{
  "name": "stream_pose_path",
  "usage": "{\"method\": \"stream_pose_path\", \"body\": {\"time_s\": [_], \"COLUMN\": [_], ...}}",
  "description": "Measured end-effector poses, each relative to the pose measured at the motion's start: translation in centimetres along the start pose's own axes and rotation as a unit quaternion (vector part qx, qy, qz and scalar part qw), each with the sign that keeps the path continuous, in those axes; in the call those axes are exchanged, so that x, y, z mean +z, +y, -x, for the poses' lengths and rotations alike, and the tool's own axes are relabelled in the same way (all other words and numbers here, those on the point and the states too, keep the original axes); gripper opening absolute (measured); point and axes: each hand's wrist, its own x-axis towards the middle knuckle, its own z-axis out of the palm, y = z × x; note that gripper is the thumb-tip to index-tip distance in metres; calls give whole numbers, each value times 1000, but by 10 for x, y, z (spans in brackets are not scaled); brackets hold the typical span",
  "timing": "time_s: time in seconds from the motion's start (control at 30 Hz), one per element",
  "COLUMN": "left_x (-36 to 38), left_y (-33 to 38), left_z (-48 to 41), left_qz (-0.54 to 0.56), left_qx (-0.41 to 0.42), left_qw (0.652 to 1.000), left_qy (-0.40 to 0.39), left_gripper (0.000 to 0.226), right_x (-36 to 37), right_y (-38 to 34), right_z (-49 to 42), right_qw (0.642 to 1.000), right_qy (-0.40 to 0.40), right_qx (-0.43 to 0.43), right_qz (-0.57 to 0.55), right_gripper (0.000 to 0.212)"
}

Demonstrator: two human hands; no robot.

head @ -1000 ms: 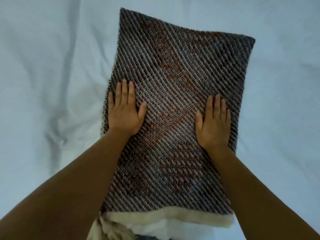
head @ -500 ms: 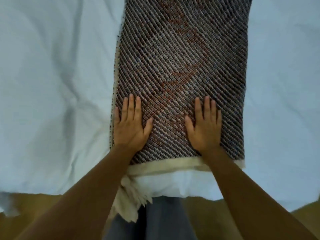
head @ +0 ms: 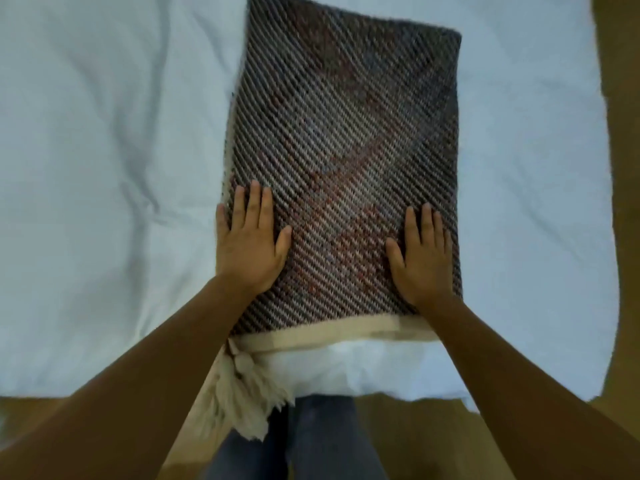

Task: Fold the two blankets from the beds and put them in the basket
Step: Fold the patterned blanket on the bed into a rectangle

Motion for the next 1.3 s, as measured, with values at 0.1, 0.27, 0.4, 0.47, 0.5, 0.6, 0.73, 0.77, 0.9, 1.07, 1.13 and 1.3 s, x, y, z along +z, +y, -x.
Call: {"method": "stream_pose_path", "body": {"time_s": [0.1,0.27,0.4,0.47,0.5,0.6,0.73,0.77,0.9,1.07,1.13,1.3], "left_x": [-22,-45,-47,-45,-44,-53,-65,-66,-79,-89,-91,-101], "left_y": [4,13,26,31,33,33,33,33,34,33,33,34], "left_z": [-35,-105,-160,-188,-206,-247,-297,-312,-343,-348,-346,-328], "left_qz": [-3,-70,-91,-104,-109,-134,-164,-173,-206,-226,-241,-225], "left_qx": [31,54,23,24,24,37,58,61,110,165,162,158], "left_qw": [999,993,991,991,991,990,985,983,969,958,955,961], "left_qy": [-17,-80,-90,-78,-69,-40,-21,-30,-81,-58,-53,-31], "left_gripper": [64,70,74,75,76,83,93,95,99,84,80,67], "right_x": [-13,-30,-35,-36,-36,-44,-56,-58,-71,-83,-89,-105], "right_y": [-5,-10,-13,-14,-14,-15,-17,-17,-21,-30,-37,-50], "right_z": [-29,-99,-151,-178,-194,-228,-278,-295,-337,-353,-351,-344], "right_qw": [999,991,989,990,990,987,983,982,980,978,980,977], "right_qy": [-15,-98,-101,-94,-88,-76,-76,-74,-65,-135,-130,-96], "right_qx": [-37,-87,-110,-109,-113,-141,-163,-170,-170,-135,-113,-107], "right_qz": [-20,8,0,-8,-10,-1,17,25,74,86,98,158], "right_gripper": [63,68,67,67,67,67,68,68,77,87,89,71]}}
